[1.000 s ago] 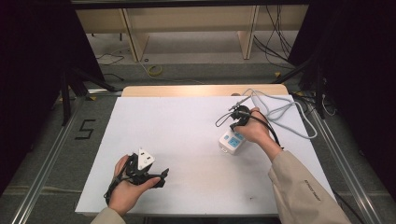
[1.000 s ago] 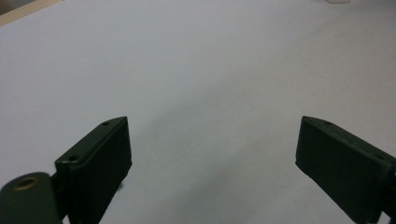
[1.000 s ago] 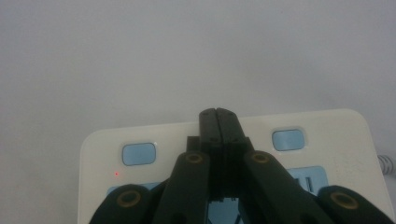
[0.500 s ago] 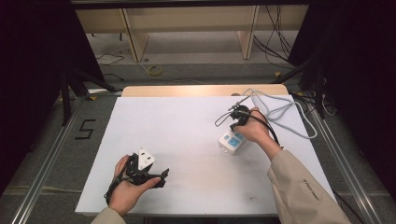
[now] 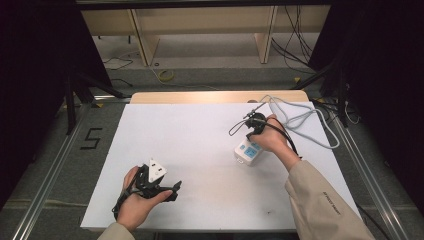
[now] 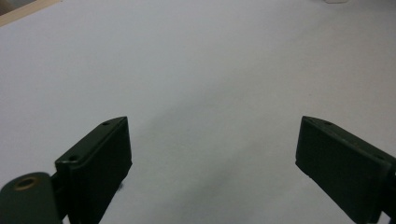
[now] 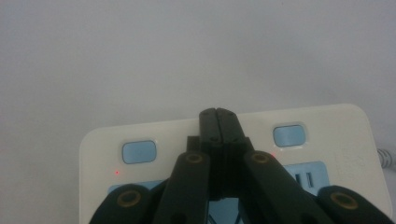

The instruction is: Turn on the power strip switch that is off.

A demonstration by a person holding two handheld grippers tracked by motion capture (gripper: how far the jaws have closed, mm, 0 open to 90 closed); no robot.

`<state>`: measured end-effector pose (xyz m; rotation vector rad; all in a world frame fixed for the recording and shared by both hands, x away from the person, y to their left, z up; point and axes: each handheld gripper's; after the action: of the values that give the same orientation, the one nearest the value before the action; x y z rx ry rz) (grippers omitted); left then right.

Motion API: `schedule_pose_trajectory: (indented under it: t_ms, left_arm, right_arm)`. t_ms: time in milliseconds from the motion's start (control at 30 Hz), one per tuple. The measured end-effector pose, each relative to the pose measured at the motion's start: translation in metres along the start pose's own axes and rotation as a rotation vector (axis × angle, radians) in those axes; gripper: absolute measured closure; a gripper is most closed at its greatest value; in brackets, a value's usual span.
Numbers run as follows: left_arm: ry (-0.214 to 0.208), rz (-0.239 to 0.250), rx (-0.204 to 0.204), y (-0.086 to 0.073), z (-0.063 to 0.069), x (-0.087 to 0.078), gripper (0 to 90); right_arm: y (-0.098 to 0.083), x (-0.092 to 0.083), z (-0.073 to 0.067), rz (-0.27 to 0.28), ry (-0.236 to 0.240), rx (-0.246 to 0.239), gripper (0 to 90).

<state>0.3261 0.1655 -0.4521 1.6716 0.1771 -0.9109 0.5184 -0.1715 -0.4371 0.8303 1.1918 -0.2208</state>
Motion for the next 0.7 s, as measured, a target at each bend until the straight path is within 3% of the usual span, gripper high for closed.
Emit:
schedule_pose_trajectory:
  t_ms: [700]
  left_arm:
    - [-0.002,0.002,-0.001,0.0002,0.0006,-0.0002,10.0]
  right_arm:
    - [0.0032,0.0004,-0.002,-0.027,-0.013,0.007,90.0]
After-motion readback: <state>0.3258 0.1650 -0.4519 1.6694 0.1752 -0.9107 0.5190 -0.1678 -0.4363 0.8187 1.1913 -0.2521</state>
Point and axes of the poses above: each handheld gripper's, and its own axes: x roughly forward along the jaws, y roughly out of its top, z roughly to its right, and after that the axes turned 7 degrees about -x, right-handed
